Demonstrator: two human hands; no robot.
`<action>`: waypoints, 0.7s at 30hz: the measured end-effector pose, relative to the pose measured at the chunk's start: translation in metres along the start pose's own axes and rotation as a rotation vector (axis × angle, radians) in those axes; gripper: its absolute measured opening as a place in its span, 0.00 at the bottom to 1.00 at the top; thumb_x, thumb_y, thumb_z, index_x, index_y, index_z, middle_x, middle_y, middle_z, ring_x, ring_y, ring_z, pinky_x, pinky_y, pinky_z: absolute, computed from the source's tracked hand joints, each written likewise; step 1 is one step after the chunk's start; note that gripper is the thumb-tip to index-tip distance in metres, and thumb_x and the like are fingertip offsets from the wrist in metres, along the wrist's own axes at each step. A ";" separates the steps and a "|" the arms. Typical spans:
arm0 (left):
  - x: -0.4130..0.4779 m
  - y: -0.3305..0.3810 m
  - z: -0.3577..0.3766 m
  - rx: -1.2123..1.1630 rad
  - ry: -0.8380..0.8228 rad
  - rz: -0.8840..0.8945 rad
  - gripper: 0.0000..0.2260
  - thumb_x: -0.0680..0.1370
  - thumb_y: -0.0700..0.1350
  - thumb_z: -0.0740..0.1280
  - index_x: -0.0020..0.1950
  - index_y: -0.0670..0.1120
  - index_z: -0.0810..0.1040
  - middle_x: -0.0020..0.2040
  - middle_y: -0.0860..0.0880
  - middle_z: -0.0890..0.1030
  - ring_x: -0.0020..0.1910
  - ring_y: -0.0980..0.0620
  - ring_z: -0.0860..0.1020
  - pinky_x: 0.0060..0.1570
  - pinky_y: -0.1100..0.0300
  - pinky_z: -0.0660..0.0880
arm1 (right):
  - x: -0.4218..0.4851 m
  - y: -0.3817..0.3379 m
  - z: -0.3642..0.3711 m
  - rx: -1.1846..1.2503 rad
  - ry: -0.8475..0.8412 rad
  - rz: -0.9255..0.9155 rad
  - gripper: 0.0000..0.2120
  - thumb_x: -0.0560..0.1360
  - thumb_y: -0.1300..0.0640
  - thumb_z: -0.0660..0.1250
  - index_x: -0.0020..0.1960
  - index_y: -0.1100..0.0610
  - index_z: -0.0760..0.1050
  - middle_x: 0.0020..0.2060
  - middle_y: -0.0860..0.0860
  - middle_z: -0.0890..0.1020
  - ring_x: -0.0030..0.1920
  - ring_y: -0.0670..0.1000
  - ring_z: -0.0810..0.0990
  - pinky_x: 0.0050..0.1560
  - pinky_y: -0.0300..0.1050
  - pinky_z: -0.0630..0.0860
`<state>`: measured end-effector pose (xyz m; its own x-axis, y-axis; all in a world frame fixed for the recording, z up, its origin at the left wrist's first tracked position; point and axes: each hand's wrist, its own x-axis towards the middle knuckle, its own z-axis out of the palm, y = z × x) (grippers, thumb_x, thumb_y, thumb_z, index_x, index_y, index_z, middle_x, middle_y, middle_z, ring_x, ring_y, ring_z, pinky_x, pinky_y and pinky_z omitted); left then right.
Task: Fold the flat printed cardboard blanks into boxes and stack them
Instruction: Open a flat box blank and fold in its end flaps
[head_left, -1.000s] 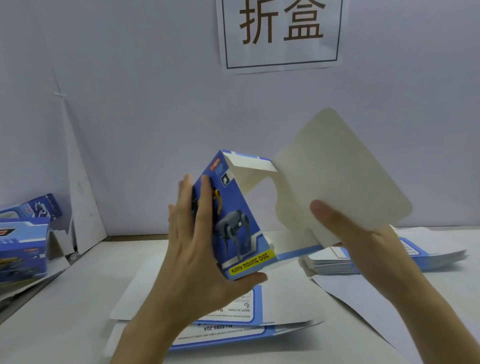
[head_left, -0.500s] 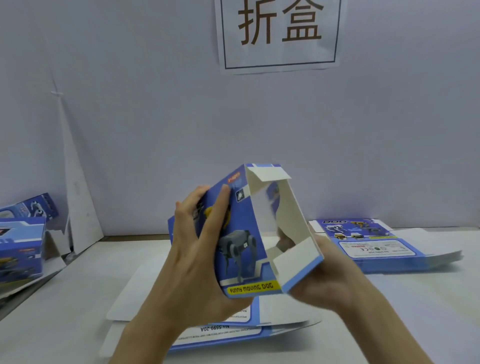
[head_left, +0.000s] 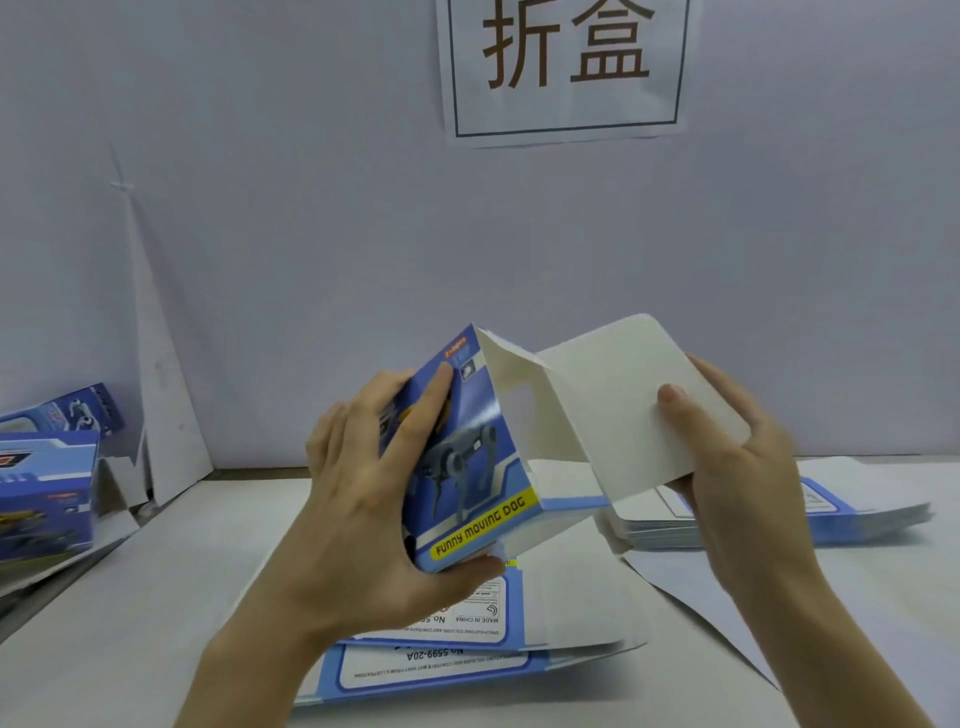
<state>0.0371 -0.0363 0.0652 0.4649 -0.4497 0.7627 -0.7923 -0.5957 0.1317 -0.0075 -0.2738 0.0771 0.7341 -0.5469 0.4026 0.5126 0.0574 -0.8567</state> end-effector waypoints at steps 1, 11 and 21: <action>-0.001 0.001 0.001 -0.031 -0.014 -0.013 0.50 0.62 0.70 0.68 0.78 0.54 0.51 0.71 0.48 0.60 0.70 0.50 0.62 0.68 0.40 0.62 | -0.001 -0.001 0.001 -0.019 -0.006 -0.050 0.12 0.77 0.58 0.66 0.51 0.41 0.81 0.41 0.38 0.84 0.38 0.39 0.81 0.30 0.35 0.76; -0.002 0.005 0.005 0.023 -0.003 0.004 0.49 0.64 0.69 0.68 0.78 0.54 0.51 0.70 0.48 0.58 0.68 0.47 0.66 0.60 0.46 0.73 | 0.001 -0.001 0.000 0.005 -0.160 -0.113 0.11 0.77 0.52 0.65 0.53 0.41 0.82 0.45 0.41 0.85 0.43 0.39 0.81 0.40 0.36 0.79; -0.002 0.010 0.011 0.103 -0.004 0.035 0.50 0.62 0.65 0.73 0.77 0.52 0.53 0.71 0.46 0.56 0.70 0.43 0.63 0.58 0.33 0.71 | 0.006 -0.004 -0.003 0.332 -0.320 0.373 0.13 0.69 0.52 0.65 0.46 0.55 0.85 0.45 0.53 0.85 0.42 0.49 0.84 0.41 0.42 0.80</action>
<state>0.0328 -0.0481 0.0580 0.4396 -0.4738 0.7631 -0.7634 -0.6448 0.0394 -0.0070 -0.2802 0.0820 0.9628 -0.1633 0.2153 0.2683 0.4835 -0.8332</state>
